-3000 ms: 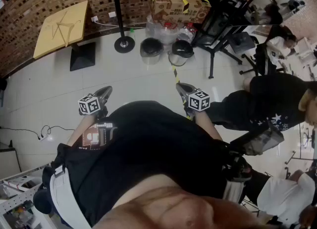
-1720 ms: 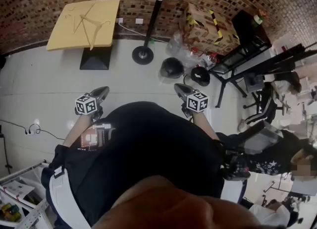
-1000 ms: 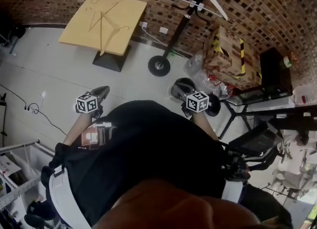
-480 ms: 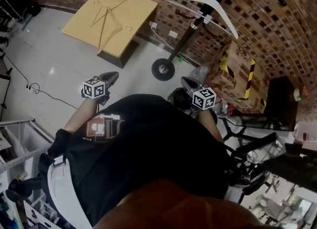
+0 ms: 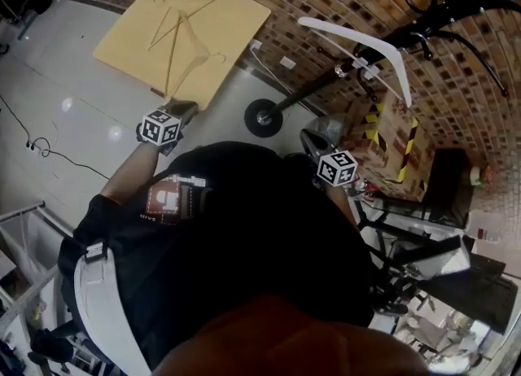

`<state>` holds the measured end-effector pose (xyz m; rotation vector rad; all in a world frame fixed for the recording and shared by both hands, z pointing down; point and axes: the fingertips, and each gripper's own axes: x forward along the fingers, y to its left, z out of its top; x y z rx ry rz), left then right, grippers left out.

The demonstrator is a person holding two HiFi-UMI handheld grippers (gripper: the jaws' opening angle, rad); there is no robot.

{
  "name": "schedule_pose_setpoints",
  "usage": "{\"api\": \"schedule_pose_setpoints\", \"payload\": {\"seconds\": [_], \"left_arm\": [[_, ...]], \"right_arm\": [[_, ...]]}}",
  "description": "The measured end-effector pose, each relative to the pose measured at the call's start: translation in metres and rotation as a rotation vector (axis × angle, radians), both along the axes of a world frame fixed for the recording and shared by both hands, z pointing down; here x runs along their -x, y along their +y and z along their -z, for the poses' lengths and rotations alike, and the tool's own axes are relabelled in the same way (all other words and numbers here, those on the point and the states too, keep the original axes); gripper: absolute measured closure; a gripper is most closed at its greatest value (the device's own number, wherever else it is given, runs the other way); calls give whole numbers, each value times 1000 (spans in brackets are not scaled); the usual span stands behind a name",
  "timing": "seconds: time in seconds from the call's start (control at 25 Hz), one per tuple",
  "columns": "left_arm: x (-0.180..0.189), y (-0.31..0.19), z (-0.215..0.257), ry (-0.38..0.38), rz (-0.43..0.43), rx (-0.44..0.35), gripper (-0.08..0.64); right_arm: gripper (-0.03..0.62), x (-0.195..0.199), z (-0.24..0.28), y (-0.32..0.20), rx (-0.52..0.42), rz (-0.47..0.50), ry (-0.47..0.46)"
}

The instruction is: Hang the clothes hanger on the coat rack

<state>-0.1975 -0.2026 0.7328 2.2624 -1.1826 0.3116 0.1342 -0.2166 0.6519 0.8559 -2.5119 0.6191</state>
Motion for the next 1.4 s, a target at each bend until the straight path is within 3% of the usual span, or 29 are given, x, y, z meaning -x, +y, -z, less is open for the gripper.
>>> {"api": "schedule_pose_setpoints", "payload": {"seconds": [0.16,0.36,0.56,0.72,1.04,1.2,1.4], "left_arm": [[27,-46,-13,-47,-57,13,560],[56,-83,-45,-187,-84,60,539],[72,-97,-68,-338,-19,102,425],[91,-101,-89,-458,51,163,379],[95,-108,-122,-610,62,251,368],[101,-110,-129,-618,39,266,367],[95,-103,-132,-503,94,256,403]], "right_arm": [[578,25,1,-22,22,-46,32],[578,50,-2,-34,48,-42,41],[578,26,-8,-41,65,-47,46],[578,6,-15,-49,79,-18,45],[578,-39,-19,-52,103,-16,61],[578,-58,-23,-47,118,-60,68],[578,-71,-25,-43,129,-102,69]]}}
